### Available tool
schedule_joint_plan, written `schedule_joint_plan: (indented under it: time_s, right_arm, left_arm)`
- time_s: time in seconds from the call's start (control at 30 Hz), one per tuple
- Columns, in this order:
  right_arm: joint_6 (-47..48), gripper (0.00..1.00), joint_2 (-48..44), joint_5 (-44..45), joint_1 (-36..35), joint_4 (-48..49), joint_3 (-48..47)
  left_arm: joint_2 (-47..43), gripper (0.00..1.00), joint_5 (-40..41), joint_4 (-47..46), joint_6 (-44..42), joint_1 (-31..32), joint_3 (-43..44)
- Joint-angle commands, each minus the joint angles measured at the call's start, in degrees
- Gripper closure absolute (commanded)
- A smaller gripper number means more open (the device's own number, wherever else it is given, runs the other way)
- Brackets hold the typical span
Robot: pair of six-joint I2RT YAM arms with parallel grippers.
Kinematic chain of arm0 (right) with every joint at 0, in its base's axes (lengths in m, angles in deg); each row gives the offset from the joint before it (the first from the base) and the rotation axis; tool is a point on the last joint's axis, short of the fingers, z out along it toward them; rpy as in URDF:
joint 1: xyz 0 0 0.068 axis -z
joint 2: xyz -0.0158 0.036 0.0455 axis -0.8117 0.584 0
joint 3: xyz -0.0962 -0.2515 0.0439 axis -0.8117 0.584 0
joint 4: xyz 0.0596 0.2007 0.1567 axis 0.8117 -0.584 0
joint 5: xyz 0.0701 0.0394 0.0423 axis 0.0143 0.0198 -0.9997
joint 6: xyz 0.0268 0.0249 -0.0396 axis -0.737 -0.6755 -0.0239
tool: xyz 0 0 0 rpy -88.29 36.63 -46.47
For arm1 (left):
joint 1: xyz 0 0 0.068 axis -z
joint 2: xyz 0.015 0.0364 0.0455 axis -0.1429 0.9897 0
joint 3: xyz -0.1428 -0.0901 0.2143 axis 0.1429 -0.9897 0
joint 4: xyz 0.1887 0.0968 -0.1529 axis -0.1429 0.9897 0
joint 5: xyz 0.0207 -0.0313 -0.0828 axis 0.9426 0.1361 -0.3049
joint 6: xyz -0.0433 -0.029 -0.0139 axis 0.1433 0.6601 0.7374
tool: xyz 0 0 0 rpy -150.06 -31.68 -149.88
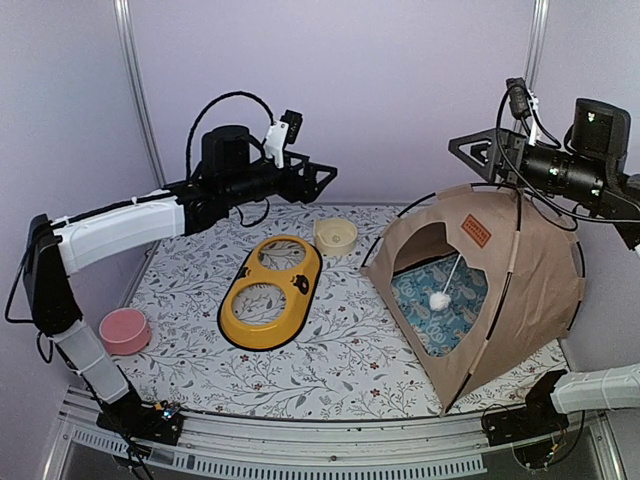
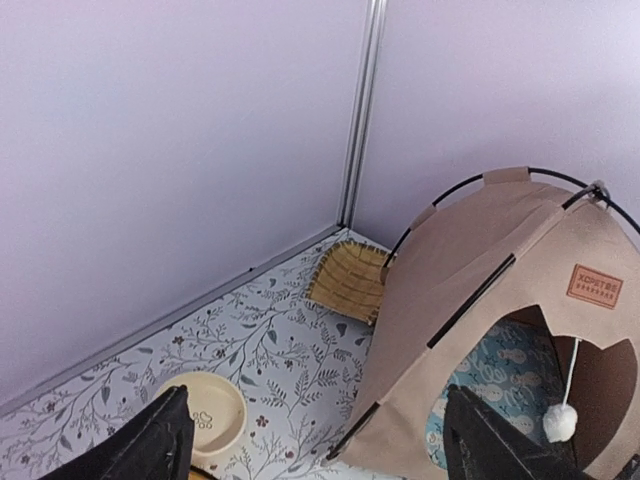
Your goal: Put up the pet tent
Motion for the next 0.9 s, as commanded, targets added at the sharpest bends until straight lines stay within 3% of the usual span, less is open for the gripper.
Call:
schedule_joint_plan:
  time_s: [0.0, 0.4, 0.6, 0.87]
  right_arm:
    - [1.0, 0.07, 3.0, 3.9, -5.3, 2.3, -2.9]
    - [1.0, 0.04, 15.2, 12.4, -19.7, 5.3, -6.1]
    - [-0.1, 0.01, 22.5, 11.7, -24.5, 8.1, -6.1]
    - [-3.5, 0.01, 32.8, 6.0, -27.3, 13.4, -4.2]
  left_arm:
    - [-4.8, 0.13, 3.5, 1.9, 5.9, -1.5, -7.8]
    - [-21.8, 0.14, 9.7, 5.5, 17.8, -5.7, -27.3]
    - [-30.0, 0.14, 15.8, 9.2, 22.6, -7.7, -35.4]
    - [-42.9, 0.11, 24.3, 18.2, 36.1, -12.4, -47.3]
